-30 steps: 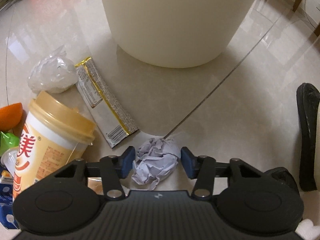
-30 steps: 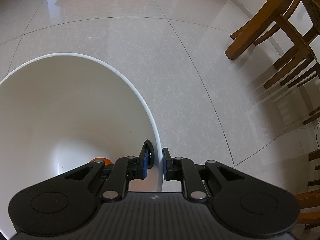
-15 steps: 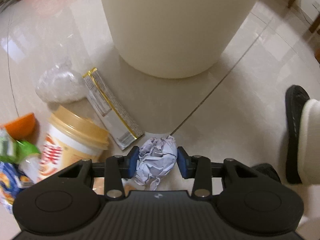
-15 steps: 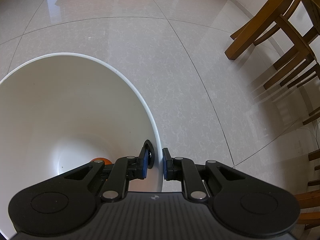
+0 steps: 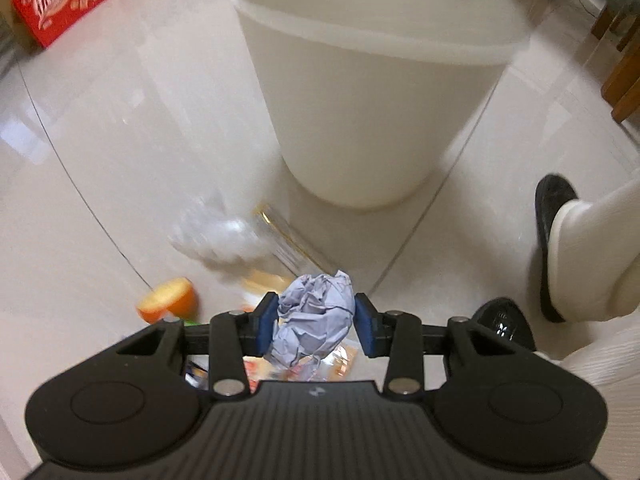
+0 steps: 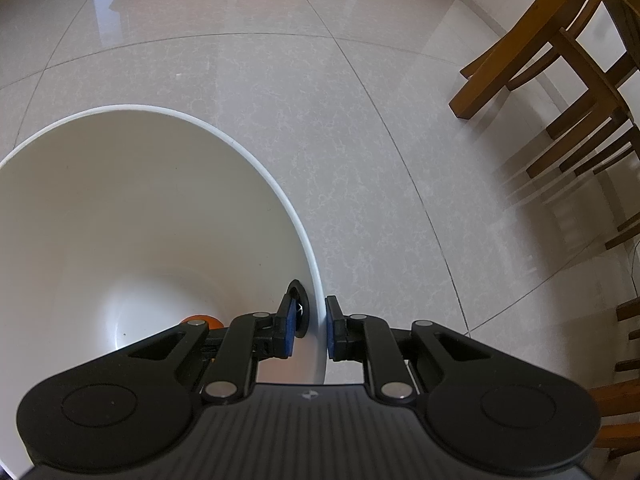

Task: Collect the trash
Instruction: 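Carry the crumpled paper over the wastebasket and open the left gripper, then move the left gripper to the milk-tea cup and grasp it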

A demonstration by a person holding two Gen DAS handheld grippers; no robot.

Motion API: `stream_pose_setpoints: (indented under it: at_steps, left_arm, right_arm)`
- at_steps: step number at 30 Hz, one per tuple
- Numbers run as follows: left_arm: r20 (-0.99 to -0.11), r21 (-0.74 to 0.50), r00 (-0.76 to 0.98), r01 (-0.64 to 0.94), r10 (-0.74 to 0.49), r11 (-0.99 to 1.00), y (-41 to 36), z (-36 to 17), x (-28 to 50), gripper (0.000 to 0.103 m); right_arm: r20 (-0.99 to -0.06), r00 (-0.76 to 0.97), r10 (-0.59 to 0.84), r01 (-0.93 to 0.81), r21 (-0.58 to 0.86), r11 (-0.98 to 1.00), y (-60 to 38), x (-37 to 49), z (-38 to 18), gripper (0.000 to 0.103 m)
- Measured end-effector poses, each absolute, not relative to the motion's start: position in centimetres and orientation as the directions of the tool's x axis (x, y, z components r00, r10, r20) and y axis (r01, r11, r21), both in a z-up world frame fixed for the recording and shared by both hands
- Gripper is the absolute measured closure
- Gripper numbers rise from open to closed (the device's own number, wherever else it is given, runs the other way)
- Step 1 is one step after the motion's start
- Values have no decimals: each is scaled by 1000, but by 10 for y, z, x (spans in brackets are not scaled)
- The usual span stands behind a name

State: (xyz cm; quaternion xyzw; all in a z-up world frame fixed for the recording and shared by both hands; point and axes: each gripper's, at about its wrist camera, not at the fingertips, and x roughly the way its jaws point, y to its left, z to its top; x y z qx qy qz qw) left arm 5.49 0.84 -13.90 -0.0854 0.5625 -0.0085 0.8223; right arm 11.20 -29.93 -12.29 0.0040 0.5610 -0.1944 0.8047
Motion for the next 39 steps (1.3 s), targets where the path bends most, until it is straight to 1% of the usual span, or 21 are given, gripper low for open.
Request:
stream_pose_setpoints:
  at_steps: [4, 10, 13, 17, 18, 19, 20, 21, 22, 31, 39]
  left_arm:
    - [-904, -153, 415, -81, -106, 985, 28, -90, 73, 63]
    - [-841, -164, 529, -43, -117, 986, 35, -31, 121, 61]
    - [-813, -153, 570, -17, -116, 988, 28, -18, 149, 61]
    - [-800, -138, 590, -4, -109, 990, 15, -27, 179, 58]
    - [-797, -152, 592, -7, -119, 988, 13, -32, 184, 50]
    - [-797, -167, 590, -12, -128, 986, 12, -35, 188, 33]
    - [-796, -184, 590, -25, -134, 983, 12, -37, 191, 24]
    - [-793, -194, 595, -41, -132, 980, 12, -38, 192, 10]
    - [-786, -196, 606, -58, -122, 979, 12, -39, 191, 9]
    - [-773, -191, 626, -72, -105, 979, 14, -45, 166, 9]
    - [-740, -224, 669, -146, -70, 964, 19, -56, 115, 9]
  right_arm:
    - [-908, 293, -299, 323, -201, 925, -303, 113, -122, 85]
    - [-911, 295, -288, 327, -188, 926, -303, 111, -122, 85]
    - [-913, 290, -286, 326, -186, 927, -303, 112, -123, 85]
    - [-917, 286, -278, 326, -180, 928, -305, 112, -123, 85]
    - [-918, 284, -278, 325, -180, 928, -305, 113, -122, 85]
    - [-918, 283, -277, 325, -180, 928, -306, 113, -122, 85]
    - [-919, 282, -276, 325, -179, 929, -306, 113, -122, 85]
    - [-919, 283, -276, 324, -179, 929, -306, 113, -122, 85]
    - [-919, 283, -276, 323, -179, 929, -306, 113, -122, 85]
    - [-931, 268, -246, 325, -153, 933, -312, 115, -121, 86]
    - [-938, 255, -235, 319, -148, 936, -314, 117, -118, 87]
